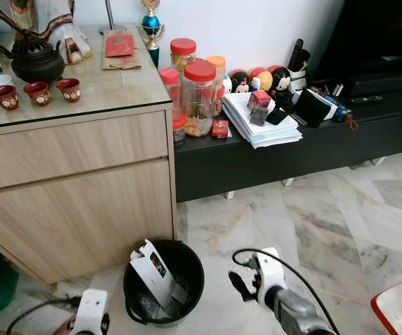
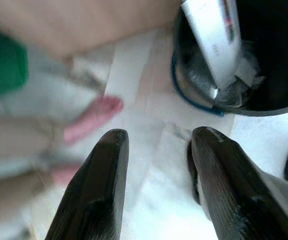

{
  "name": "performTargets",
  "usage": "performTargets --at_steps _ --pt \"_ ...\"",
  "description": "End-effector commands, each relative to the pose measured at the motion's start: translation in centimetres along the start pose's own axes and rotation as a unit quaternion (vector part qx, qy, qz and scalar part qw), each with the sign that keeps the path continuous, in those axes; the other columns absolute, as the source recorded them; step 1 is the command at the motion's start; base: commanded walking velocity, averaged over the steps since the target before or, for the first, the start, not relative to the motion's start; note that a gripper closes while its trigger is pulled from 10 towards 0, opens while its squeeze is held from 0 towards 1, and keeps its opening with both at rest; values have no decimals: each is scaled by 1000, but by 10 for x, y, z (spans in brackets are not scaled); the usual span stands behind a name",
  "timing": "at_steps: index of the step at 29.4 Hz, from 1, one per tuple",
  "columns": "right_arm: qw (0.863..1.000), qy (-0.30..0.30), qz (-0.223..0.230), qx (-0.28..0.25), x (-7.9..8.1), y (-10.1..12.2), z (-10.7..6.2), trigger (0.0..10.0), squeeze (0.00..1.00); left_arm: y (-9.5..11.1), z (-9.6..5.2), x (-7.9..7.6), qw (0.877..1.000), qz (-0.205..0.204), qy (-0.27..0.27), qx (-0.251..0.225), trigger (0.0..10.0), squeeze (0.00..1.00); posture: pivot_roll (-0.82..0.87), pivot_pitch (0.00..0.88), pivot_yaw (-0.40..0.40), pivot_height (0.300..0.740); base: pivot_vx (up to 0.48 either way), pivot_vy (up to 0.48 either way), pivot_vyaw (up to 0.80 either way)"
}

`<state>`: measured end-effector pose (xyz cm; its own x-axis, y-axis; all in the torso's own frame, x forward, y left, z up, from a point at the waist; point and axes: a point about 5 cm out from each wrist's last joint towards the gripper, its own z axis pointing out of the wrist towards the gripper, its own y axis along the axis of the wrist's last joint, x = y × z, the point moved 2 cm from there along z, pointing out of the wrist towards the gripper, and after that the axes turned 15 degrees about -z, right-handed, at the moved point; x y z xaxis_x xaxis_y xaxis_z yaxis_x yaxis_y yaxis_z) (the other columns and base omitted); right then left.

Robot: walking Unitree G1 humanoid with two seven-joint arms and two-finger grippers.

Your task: Picking trash to rubbish bin

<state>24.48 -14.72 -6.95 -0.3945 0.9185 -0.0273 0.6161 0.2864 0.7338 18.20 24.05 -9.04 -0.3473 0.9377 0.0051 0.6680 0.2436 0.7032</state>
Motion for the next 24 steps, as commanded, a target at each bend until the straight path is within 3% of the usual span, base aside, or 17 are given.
performTargets --at_steps 1,6,24 --pt "999 -23 24 24 -7 -15 -5 10000 0 -20 -6 9 998 -25 34 36 10000 0 76 65 -72 740 0 0 0" --pt "996 -43 41 61 -8 -38 -13 10000 0 -38 -12 8 997 -26 35 65 10000 0 78 66 -63 740 0 0 0" --pt "994 -58 63 71 -6 -45 -14 10000 0 -30 -8 2 998 -36 19 51 10000 0 77 54 -55 740 -28 0 0"
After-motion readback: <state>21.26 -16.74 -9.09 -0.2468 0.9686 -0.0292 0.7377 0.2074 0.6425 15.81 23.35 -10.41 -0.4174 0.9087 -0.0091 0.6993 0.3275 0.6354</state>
